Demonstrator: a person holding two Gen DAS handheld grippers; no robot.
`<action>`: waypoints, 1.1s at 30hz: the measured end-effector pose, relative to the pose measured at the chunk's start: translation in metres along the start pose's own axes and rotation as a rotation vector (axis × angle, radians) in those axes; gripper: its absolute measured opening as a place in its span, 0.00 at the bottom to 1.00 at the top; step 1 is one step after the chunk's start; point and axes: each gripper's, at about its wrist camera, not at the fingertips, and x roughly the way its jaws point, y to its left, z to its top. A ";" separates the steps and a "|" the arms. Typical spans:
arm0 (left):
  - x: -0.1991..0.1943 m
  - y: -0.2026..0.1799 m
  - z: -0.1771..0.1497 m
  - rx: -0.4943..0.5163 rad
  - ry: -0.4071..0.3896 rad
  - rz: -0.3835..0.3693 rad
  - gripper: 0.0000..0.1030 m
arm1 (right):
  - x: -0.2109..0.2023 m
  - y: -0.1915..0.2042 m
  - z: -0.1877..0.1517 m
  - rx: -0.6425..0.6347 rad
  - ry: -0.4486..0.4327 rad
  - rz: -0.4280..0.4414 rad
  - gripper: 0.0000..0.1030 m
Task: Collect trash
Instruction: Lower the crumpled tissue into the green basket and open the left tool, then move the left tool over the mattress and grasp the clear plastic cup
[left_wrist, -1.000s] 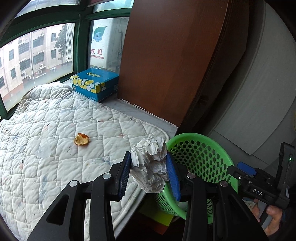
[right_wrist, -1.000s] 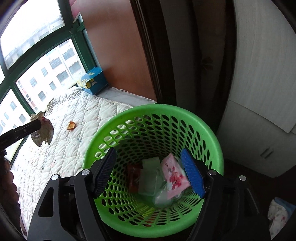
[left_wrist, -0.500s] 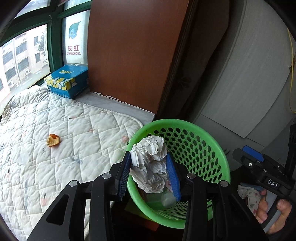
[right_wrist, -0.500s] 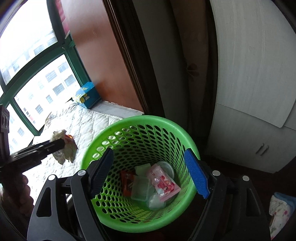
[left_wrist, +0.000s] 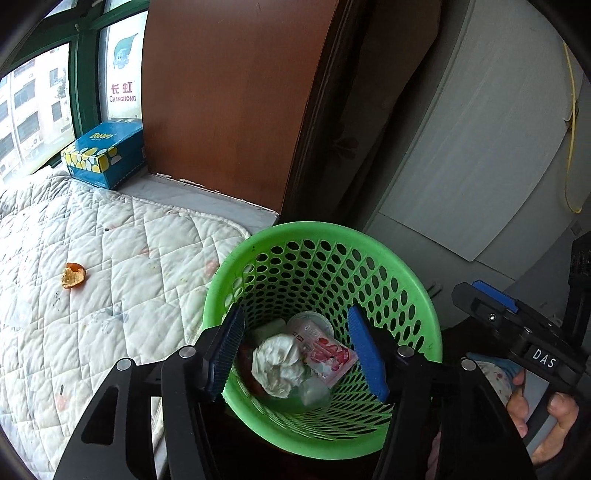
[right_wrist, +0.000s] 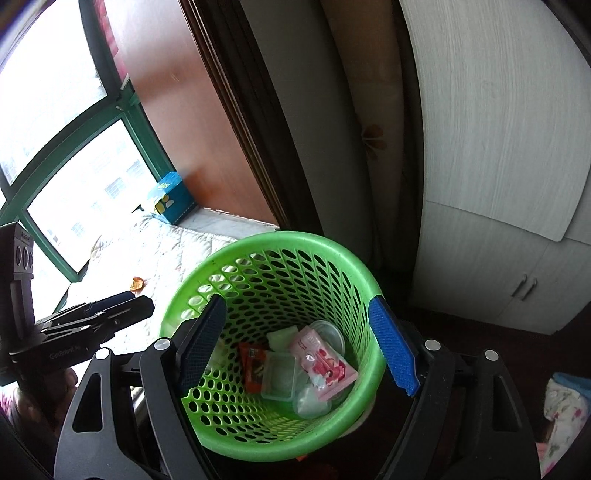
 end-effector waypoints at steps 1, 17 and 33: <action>-0.001 0.000 0.000 0.000 -0.001 -0.001 0.58 | 0.000 0.001 0.000 0.000 0.001 0.002 0.76; -0.040 0.081 -0.014 -0.144 -0.051 0.155 0.58 | 0.012 0.037 0.002 -0.074 0.024 0.054 0.77; -0.081 0.226 -0.038 -0.347 -0.092 0.483 0.66 | 0.042 0.106 0.005 -0.201 0.070 0.139 0.77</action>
